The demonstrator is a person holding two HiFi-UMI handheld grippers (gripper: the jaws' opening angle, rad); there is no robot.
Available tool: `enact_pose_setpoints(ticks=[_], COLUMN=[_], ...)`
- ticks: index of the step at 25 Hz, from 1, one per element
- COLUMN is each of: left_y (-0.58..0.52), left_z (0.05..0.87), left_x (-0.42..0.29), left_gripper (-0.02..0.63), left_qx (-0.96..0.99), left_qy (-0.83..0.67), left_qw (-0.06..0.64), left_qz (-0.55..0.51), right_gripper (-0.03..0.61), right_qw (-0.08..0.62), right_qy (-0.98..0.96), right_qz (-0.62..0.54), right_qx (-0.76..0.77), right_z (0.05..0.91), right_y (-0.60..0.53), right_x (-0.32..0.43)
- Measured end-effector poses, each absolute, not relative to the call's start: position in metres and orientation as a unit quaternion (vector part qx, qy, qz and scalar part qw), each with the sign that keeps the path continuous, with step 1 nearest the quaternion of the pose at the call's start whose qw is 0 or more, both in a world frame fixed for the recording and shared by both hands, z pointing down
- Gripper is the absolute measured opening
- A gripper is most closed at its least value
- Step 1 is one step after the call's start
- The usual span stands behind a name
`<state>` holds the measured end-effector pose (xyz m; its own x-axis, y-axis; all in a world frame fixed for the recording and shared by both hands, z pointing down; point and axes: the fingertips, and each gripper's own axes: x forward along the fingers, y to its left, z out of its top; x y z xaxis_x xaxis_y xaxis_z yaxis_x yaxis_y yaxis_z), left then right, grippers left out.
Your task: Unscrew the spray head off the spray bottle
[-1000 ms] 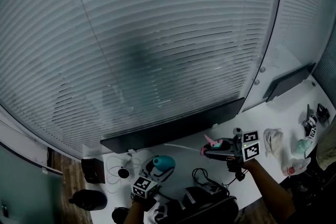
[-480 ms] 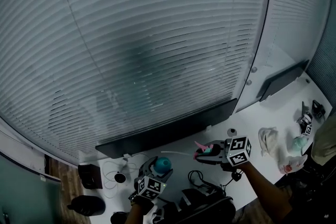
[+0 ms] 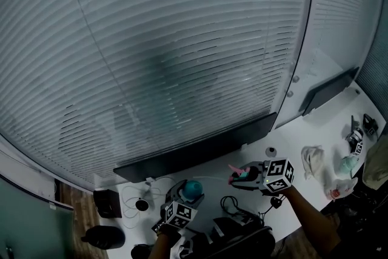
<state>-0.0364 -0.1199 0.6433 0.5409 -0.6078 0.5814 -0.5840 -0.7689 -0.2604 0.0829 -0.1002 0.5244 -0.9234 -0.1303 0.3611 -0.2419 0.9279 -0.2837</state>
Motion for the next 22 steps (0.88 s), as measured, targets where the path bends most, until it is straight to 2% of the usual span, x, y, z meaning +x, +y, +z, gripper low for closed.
enact_pose_setpoints(ticks=[6,9,17,19,22], left_y=[-0.132,-0.138,-0.139,-0.141,-0.147], left_z=[0.647,0.65,0.651,0.65,0.649], left_x=[-0.05,-0.059,-0.043,-0.027,-0.007], left_gripper=[0.374,0.374,0.374,0.374,0.374], left_qx=[-0.849,-0.829,-0.754,-0.751,-0.772], left_qy=[0.367,0.37,0.309,0.304,0.305], left_qw=[0.051,0.081,0.252,0.263,0.231], left_qz=[-0.377,-0.411,-0.523,-0.523,-0.507], right_gripper=[0.12,0.12,0.12,0.12,0.12], right_qw=[0.203,0.25,0.358,0.387,0.427], right_qy=[-0.967,-0.961,-0.933,-0.921,-0.902], right_qz=[0.129,0.099,0.014,-0.012,-0.059], right_qx=[0.082,0.07,0.043,0.036,0.029], right_z=[0.518,0.527,0.545,0.555,0.567], right_y=[-0.095,-0.088,-0.086,-0.089,-0.098], right_x=[0.083,0.083,0.053,0.04,0.022])
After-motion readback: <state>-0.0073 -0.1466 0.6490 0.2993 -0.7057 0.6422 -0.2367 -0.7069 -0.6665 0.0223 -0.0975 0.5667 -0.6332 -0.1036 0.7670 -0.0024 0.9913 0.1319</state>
